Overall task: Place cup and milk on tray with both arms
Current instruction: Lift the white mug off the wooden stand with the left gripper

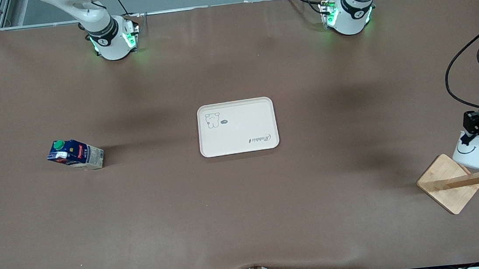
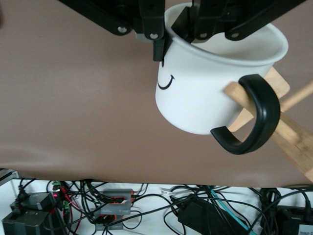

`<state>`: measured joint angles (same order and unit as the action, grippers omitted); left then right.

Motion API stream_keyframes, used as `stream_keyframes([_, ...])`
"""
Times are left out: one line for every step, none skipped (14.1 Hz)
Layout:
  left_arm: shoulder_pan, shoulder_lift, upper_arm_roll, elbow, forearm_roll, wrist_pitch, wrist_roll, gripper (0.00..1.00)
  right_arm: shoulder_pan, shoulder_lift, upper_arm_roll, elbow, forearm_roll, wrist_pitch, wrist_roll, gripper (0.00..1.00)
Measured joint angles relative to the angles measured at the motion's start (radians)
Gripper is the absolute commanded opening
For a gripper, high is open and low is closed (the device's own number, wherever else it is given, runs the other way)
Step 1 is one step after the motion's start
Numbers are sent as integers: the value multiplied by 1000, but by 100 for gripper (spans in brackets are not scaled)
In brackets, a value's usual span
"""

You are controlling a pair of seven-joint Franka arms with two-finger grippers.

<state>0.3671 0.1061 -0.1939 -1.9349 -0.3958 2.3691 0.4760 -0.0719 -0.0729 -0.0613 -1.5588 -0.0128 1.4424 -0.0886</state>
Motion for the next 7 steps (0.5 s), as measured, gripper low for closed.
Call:
stream_keyframes([0,-14,-17,1,2,-23,-27,0,0,0,0,0,0,0,0,100])
stream_keyframes([-2,-24,-48,2,10,-33,-60,0,0,0,0,0,0,0,0,100])
stream_keyframes([-7,-29,-83,3,38,-34,-117,0,0,0,0,0,0,0,0,100])
stream_keyframes([-12,-32,-118,4,77,-37,-188,0,0,0,0,0,0,0,0,100])
stream_keyframes([-15,-33,-152,5,123,-42,-257,0,0,0,0,0,0,0,0,100])
stream_keyframes([-17,-34,-183,6,167,-46,-320,0,-1,0,-1,0,0,0,0,100])
stream_keyframes([-17,-34,-213,7,202,-49,-381,0,-2,0,-1,0,0,0,0,100])
